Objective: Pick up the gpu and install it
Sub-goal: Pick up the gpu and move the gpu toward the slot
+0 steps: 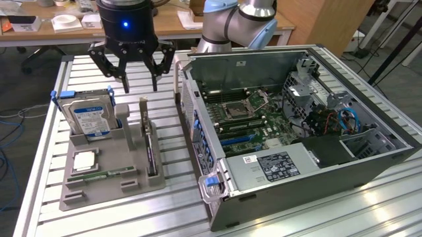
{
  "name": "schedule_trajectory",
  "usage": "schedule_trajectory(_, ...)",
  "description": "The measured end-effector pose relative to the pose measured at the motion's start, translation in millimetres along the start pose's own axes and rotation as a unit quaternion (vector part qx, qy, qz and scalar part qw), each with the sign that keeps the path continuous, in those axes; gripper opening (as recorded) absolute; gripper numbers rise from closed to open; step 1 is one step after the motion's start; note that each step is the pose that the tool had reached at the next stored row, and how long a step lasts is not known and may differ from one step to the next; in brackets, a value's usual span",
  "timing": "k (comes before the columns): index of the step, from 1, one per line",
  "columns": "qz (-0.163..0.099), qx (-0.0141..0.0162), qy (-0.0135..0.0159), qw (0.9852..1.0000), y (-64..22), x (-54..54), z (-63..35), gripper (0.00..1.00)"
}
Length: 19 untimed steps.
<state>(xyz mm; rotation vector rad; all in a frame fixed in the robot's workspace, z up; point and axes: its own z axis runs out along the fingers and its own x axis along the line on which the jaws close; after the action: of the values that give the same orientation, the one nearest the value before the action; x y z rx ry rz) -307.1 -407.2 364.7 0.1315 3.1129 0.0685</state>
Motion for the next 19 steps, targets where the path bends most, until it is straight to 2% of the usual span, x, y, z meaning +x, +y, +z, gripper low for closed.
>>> schedule_trajectory(9, 0.0, 0.0001, 0.0, 1.0, -4.4, -0.1, 5.3, 0.59)
schedule_trajectory(19, 0.0, 0.0006, -0.0001, 1.0, -10.6, -0.5, 6.9, 0.59)
